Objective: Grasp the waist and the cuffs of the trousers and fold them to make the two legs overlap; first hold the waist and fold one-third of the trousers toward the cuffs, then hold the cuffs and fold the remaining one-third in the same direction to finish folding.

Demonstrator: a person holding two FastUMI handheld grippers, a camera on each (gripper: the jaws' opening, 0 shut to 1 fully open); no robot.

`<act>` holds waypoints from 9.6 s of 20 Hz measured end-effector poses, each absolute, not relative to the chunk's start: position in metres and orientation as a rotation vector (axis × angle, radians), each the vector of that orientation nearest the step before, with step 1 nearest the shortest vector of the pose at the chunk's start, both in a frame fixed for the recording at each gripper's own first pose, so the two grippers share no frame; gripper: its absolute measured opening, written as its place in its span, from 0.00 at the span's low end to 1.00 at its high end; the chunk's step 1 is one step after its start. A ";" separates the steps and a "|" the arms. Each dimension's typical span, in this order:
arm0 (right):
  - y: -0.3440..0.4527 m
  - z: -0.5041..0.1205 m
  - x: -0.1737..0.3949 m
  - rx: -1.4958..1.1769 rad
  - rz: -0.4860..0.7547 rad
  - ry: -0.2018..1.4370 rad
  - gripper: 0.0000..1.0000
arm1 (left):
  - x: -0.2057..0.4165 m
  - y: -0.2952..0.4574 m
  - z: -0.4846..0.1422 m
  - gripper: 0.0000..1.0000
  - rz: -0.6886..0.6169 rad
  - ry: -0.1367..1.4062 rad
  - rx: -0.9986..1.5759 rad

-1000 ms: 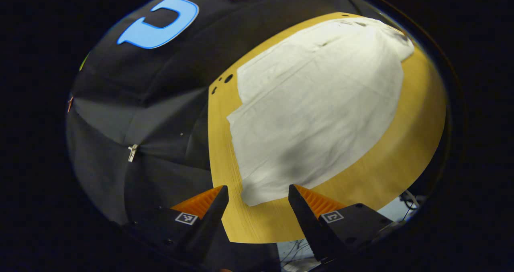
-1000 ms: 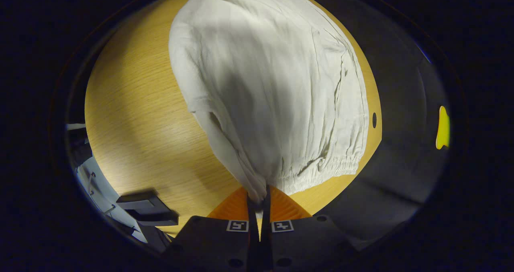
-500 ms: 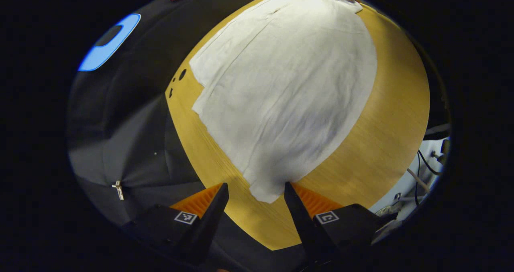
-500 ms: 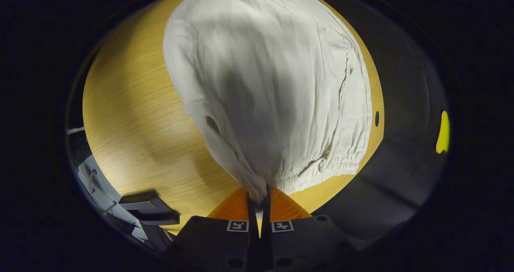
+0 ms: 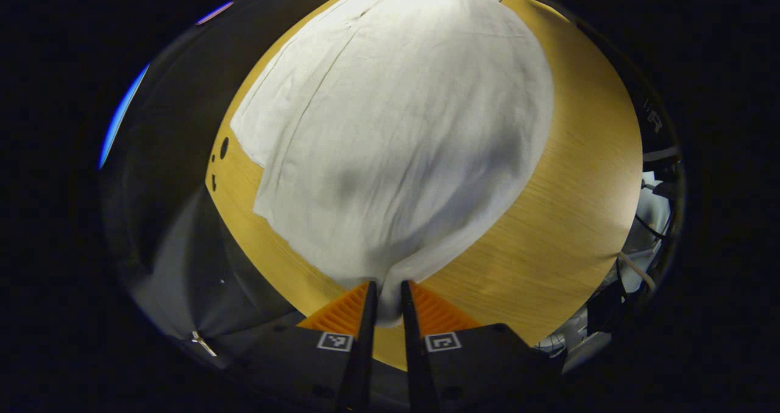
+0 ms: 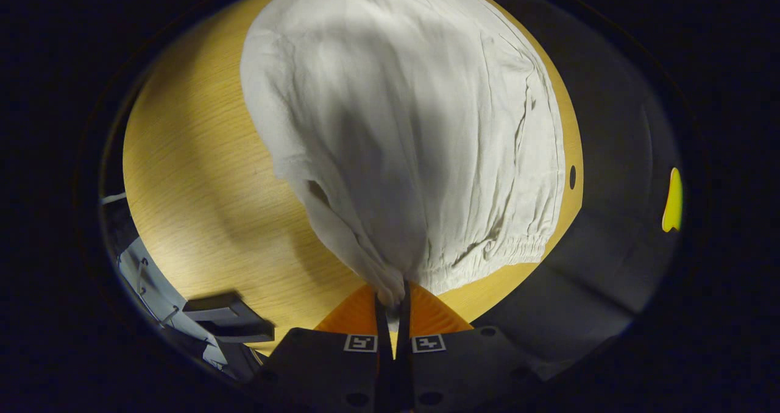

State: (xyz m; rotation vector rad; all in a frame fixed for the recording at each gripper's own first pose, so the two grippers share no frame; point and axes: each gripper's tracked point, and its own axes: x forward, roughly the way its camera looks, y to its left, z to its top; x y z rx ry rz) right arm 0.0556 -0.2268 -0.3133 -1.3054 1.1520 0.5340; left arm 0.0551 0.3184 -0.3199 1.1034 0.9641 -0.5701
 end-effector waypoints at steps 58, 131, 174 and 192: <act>-0.229 -0.156 0.266 -0.013 -0.301 0.701 0.98 | 0.377 0.220 -0.134 0.98 0.039 0.372 -0.056; -0.170 -0.121 0.207 0.322 0.072 0.683 0.43 | 0.190 0.259 -0.194 0.92 0.091 0.422 -0.525; -0.339 -0.098 -0.050 0.214 -0.183 0.683 0.99 | 0.296 0.196 -0.248 0.06 0.109 0.598 -0.427; -0.421 -0.077 -0.036 0.208 -0.140 0.612 0.99 | 0.314 0.030 -0.022 0.05 -0.138 0.289 -0.385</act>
